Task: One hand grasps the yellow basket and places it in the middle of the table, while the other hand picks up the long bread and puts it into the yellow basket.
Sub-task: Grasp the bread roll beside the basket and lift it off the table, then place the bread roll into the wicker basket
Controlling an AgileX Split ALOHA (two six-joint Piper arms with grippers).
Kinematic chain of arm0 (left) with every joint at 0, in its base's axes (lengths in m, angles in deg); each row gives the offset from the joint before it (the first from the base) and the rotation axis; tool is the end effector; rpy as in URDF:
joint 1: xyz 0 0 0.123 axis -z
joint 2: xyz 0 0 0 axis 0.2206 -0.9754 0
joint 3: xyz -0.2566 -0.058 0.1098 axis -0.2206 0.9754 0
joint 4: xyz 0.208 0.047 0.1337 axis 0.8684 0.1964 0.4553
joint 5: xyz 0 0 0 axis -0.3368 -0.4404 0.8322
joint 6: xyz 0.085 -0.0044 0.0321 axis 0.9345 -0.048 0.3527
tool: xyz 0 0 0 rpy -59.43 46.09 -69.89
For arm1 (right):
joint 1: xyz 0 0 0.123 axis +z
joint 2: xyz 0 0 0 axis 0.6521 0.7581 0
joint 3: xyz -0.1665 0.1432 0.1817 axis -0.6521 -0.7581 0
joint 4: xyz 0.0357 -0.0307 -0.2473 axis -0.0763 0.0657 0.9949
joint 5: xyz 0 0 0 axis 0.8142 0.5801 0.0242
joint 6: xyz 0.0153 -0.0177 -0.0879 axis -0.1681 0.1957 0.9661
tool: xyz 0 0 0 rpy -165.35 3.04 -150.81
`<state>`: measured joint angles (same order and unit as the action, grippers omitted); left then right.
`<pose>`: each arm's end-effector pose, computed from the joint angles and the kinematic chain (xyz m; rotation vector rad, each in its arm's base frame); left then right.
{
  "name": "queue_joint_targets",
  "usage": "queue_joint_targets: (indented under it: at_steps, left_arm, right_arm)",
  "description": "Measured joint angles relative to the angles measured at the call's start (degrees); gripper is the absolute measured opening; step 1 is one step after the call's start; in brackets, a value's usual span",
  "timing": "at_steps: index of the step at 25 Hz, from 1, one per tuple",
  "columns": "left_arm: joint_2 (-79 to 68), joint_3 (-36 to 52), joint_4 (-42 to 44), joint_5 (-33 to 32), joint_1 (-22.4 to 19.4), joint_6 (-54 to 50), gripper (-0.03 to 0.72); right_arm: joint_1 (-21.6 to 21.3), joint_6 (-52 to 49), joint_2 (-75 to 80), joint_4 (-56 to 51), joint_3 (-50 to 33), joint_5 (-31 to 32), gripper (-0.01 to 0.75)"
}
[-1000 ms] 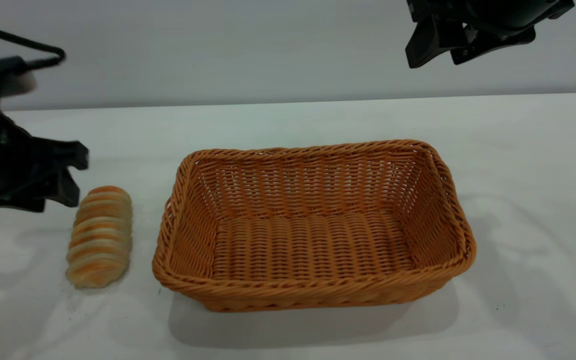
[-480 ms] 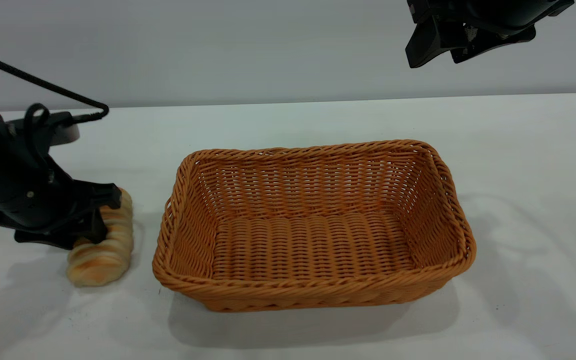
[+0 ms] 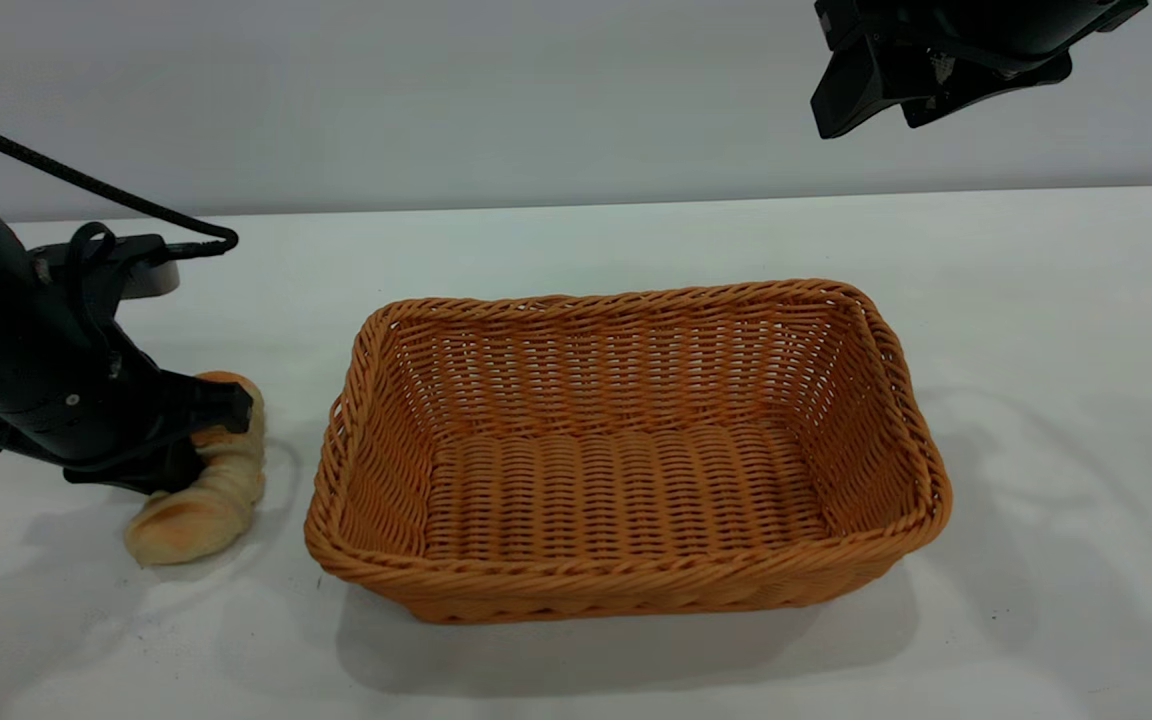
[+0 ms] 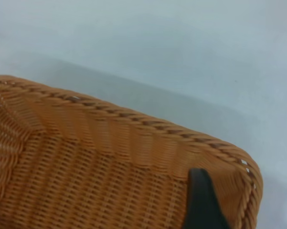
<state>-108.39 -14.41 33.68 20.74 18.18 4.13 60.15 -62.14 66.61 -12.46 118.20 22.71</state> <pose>0.3462 -0.0283 0.0352 -0.0791 2.6630 -0.0087 0.3428 0.1311 0.2163 -0.3616 2.3415 0.3236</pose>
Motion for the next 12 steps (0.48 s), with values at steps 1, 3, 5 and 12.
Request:
queue_joint_targets:
  at_steps: [1,3,5,12]
  left_arm:
    - [0.27,0.00,0.11,0.00,0.00,0.35,0.056]
    - [1.32,0.00,0.35,0.46,0.00,0.70,0.056]
    - [3.79,0.05,0.40,0.63,0.00,0.77,0.056]
    - [16.35,0.05,0.40,-3.02,0.25,0.88,0.056]
  right_arm:
    - [0.00,0.12,0.00,0.00,0.00,0.00,0.530]
    - [0.00,0.25,0.00,0.00,0.00,0.06,0.530]
    - [0.00,0.38,-0.02,0.00,0.00,0.12,0.530]
    - [0.00,0.45,-0.27,0.00,0.00,0.27,0.530]
